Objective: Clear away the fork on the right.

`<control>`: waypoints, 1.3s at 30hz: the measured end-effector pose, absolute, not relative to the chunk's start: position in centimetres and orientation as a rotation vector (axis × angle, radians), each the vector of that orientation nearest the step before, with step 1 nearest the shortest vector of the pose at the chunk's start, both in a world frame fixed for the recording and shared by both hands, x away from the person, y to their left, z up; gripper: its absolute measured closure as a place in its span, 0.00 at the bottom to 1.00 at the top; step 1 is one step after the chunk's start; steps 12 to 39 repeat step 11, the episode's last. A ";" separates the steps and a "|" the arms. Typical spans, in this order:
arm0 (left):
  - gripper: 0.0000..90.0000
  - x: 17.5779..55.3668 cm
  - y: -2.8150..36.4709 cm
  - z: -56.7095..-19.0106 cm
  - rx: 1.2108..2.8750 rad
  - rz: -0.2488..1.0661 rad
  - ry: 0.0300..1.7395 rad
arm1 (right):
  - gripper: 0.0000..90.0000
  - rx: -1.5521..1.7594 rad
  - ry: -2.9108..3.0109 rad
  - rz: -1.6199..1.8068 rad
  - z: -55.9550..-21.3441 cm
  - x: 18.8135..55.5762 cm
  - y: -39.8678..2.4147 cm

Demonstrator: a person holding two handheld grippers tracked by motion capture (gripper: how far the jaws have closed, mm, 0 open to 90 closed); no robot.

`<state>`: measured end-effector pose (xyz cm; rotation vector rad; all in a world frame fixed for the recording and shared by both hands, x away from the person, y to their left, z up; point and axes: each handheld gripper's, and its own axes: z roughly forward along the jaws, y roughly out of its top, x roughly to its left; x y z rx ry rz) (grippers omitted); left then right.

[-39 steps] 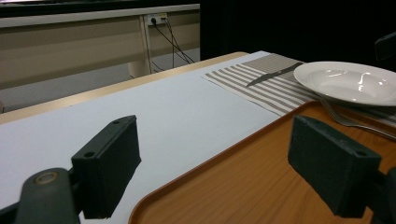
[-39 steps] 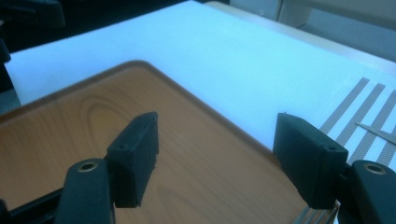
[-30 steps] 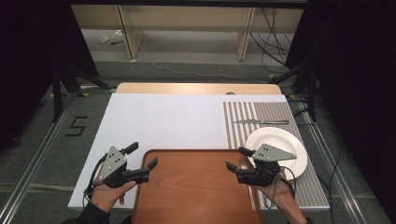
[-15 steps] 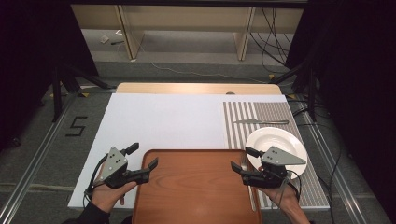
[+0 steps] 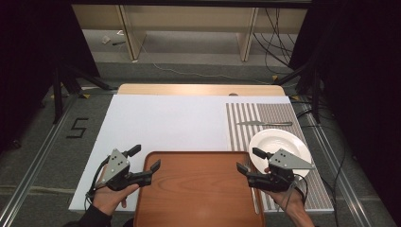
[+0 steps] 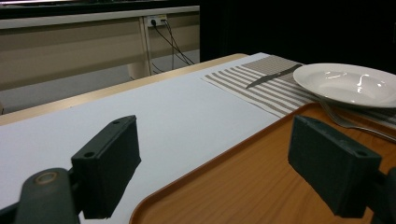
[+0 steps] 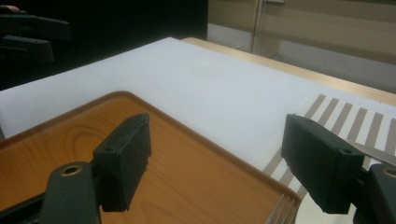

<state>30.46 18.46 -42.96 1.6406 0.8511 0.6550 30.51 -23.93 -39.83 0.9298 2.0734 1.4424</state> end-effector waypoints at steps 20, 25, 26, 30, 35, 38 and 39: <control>0.18 30.5 18.5 -43.0 1.641 0.657 0.852 | 0.26 0.926 2.094 1.430 -40.0 30.6 -23.8; 0.18 30.5 18.5 -43.0 1.641 0.657 0.852 | 0.26 0.926 2.094 1.430 -40.0 30.6 -23.8; 0.18 30.5 18.5 -43.0 1.641 0.657 0.852 | 0.26 0.926 2.094 1.430 -40.0 30.6 -23.8; 0.18 30.5 18.5 -43.0 1.641 0.657 0.852 | 0.26 0.926 2.094 1.430 -40.0 30.6 -23.8; 0.18 30.5 18.5 -43.0 1.641 0.657 0.852 | 0.26 0.926 2.094 1.430 -40.0 30.6 -23.8; 0.18 30.5 18.5 -43.0 1.641 0.657 0.852 | 0.26 0.926 2.094 1.430 -40.0 30.6 -23.8; 0.18 30.5 18.5 -43.0 1.641 0.657 0.852 | 0.26 0.926 2.094 1.430 -40.0 30.6 -23.8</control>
